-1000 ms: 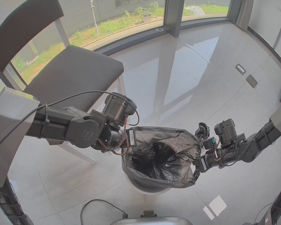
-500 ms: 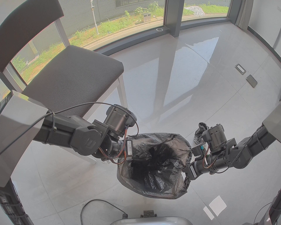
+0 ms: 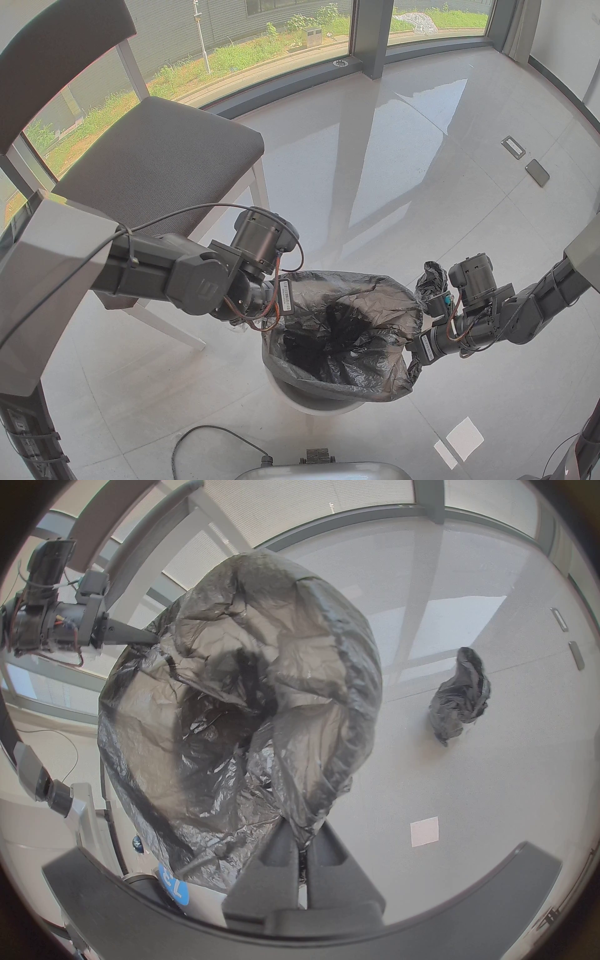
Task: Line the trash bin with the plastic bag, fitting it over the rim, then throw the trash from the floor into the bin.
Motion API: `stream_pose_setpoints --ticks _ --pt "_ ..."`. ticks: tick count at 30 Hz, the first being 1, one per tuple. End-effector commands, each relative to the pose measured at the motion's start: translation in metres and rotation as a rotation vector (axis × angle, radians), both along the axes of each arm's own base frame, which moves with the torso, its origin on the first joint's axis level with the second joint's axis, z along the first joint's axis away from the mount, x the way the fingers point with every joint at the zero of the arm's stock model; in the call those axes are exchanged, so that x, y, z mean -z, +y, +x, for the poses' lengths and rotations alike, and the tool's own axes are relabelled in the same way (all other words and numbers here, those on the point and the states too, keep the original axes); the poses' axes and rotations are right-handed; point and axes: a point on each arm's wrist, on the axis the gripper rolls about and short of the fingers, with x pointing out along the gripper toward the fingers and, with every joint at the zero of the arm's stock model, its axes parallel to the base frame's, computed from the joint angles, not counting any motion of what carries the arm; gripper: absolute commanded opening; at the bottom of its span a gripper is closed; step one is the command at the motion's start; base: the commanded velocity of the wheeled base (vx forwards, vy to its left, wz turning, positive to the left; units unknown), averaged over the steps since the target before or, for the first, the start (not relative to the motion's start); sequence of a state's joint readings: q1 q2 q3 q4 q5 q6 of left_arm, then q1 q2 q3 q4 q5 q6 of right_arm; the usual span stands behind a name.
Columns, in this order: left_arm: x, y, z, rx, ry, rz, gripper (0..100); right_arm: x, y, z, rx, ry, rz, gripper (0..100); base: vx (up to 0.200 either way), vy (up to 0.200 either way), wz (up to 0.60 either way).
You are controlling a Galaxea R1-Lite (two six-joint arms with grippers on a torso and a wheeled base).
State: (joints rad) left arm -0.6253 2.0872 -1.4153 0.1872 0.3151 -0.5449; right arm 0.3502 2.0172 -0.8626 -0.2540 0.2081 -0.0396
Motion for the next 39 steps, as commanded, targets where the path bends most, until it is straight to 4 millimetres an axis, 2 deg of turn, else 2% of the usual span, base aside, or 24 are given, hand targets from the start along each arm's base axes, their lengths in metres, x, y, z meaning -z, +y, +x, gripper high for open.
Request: stream_pose_setpoints --ticks 1,6,7,15,23,25,31,39 --pt "0.01 -0.01 0.008 0.004 0.009 0.006 0 -0.005 -0.006 0.007 0.024 -0.02 0.007 0 0.0 0.0 0.0" --pt "0.008 -0.004 0.013 -0.021 0.002 -0.007 0 -0.004 -0.004 0.01 0.021 -0.018 0.006 0 0.0 0.0 0.0" --pt "0.006 -0.004 0.014 -0.027 -0.003 -0.015 0 -0.004 -0.004 0.01 0.023 -0.017 0.007 100 0.0 0.0 0.0" --pt "0.0 -0.006 0.016 -0.034 -0.02 -0.032 0 -0.006 -0.014 0.01 0.048 -0.022 0.004 100 0.0 0.0 0.0" --pt "0.005 0.0 0.017 -0.063 -0.008 -0.026 0 -0.033 -0.017 0.005 0.006 -0.129 -0.003 100 0.0 0.0 0.0" --pt "0.009 0.007 0.013 -0.072 0.011 -0.006 0 -0.043 -0.008 -0.002 -0.067 -0.178 -0.022 100 0.0 0.0 0.0" --pt "0.021 0.024 0.008 -0.105 0.057 0.033 0 -0.043 0.018 -0.013 -0.15 -0.177 -0.013 100 0.0 0.0 0.0" --pt "0.02 0.031 0.005 -0.116 0.061 0.038 0 -0.041 0.028 -0.017 -0.183 -0.171 -0.011 100 0.0 0.0 0.0"
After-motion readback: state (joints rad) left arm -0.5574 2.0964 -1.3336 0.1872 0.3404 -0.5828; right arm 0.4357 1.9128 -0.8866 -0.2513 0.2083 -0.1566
